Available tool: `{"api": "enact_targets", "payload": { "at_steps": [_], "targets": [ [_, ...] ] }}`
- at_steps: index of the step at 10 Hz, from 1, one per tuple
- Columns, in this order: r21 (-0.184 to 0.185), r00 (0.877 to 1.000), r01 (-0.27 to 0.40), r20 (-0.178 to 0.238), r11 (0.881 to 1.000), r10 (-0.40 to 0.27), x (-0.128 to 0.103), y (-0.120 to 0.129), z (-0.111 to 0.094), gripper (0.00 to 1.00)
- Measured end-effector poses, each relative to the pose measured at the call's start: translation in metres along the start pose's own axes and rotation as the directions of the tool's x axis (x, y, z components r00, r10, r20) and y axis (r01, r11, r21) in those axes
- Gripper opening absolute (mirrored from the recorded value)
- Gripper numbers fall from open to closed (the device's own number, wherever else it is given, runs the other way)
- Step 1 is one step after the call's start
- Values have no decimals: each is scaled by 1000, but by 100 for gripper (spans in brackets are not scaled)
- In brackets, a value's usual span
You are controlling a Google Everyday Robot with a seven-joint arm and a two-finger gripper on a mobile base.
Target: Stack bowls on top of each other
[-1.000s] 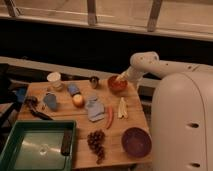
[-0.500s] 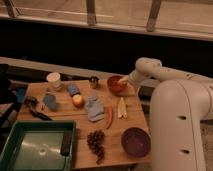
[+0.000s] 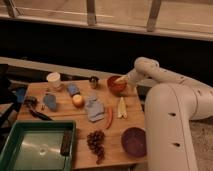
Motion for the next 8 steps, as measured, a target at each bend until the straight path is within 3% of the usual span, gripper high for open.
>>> {"api": "enact_targets", "payload": {
  "at_steps": [3, 6, 8],
  "targets": [
    [-10, 1000, 4, -27, 1000, -5, 8, 2, 11, 37],
    [-17, 1000, 19, -21, 1000, -19, 14, 3, 6, 6],
    [-3, 999, 43, 14, 999, -43, 19, 4, -11, 0]
  ]
}}
